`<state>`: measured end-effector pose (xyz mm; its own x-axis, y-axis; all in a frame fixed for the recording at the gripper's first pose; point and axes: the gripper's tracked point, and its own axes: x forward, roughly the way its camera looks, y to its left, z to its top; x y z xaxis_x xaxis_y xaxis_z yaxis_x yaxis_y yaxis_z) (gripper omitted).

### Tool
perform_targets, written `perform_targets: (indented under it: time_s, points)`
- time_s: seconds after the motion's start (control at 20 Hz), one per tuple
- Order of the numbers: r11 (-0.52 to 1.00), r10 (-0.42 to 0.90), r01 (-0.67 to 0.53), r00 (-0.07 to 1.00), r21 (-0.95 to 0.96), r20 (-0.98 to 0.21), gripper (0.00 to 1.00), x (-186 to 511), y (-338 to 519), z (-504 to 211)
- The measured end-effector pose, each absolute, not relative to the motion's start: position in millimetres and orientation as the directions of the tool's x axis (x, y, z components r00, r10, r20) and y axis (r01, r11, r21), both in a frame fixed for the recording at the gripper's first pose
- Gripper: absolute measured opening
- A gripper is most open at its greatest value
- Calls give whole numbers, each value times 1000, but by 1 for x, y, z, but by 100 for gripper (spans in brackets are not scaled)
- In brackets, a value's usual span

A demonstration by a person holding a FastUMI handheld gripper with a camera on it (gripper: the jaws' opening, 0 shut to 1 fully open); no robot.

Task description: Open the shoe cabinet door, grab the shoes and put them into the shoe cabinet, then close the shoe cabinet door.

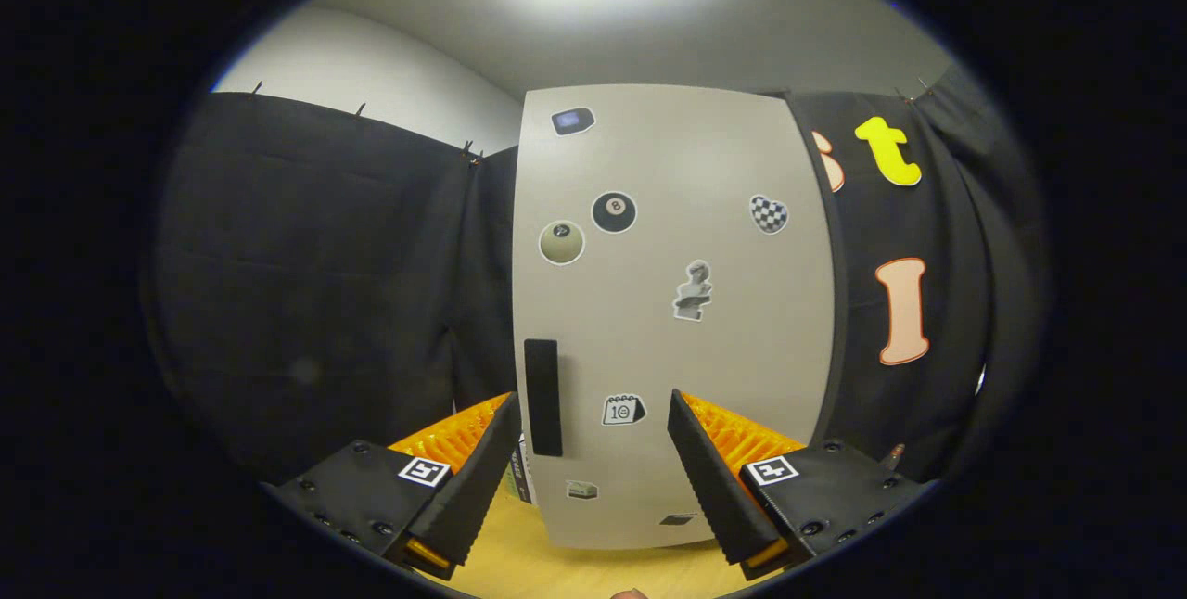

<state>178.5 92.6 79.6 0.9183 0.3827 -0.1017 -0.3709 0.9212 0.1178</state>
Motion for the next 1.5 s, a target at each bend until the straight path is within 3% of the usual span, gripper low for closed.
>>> perform_targets:
  time_s: [0.7,1.05,1.5]
  points:
    - [997,16,-4,988,77,-156,98,100,-64,45]
    - [997,-71,72,989,7,-128,98,67,-91,38]
    - [995,-90,93,990,24,-111,98,83,-96,27]
